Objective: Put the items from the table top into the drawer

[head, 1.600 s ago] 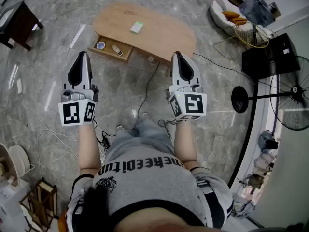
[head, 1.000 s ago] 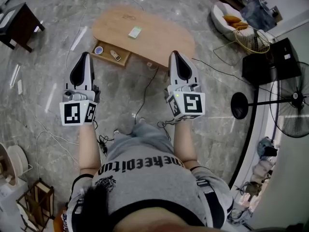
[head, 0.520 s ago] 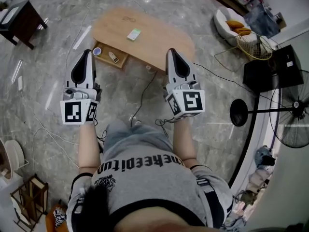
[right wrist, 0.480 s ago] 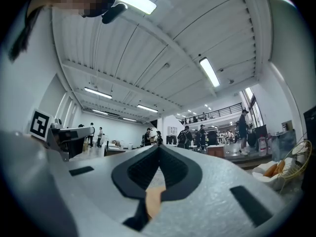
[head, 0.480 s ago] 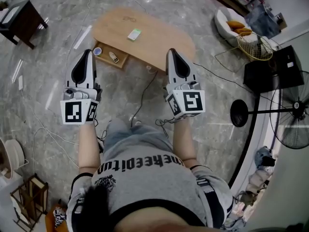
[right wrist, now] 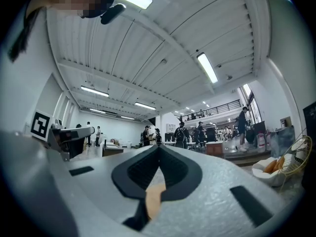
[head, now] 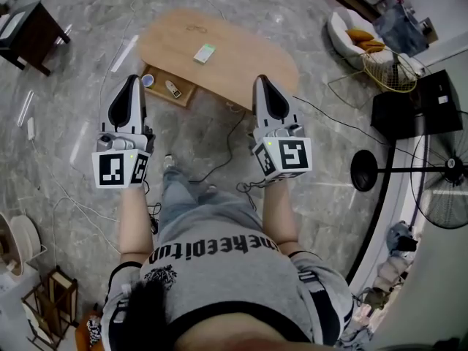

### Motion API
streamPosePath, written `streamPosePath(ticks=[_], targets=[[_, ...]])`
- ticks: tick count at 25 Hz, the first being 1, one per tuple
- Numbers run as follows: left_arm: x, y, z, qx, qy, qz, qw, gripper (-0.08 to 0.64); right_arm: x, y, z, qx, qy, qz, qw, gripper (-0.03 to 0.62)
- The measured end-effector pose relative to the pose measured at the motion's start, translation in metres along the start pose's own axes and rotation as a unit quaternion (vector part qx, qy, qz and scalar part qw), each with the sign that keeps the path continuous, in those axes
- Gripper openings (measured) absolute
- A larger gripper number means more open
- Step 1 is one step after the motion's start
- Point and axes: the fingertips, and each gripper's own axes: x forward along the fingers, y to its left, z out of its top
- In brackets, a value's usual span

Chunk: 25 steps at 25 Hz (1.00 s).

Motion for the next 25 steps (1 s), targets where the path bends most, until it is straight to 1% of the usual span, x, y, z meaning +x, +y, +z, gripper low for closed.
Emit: streamPosePath(ticks=[3, 8, 16, 25], targets=[[0.019, 0.015, -0.004, -0.002, -0.004, -0.004, 1.0, 0.011, 0.021, -0.002, 0.0, -0.003, 0.0, -0.006, 1.0, 0.003], [0.052, 0.048, -0.012, 0.0, -0.005, -0.03, 0.9995, 0.011, 0.067, 0.0, 0.005, 0.0, -0.011, -0.025, 1.0, 0.003], [0.096, 0.124, -0.016, -0.004, -0.013, -0.044, 0.9989, 0.011, 0.14, 0.031, 0.004, -0.007, -0.009, -0.036, 0.999, 0.003], [0.111, 0.196, -0.027, -0.008, -0.012, -0.057, 0.9983, 0.011, 0.198, 0.072, 0.002, -0.008, -0.011, -0.048, 0.999, 0.004]])
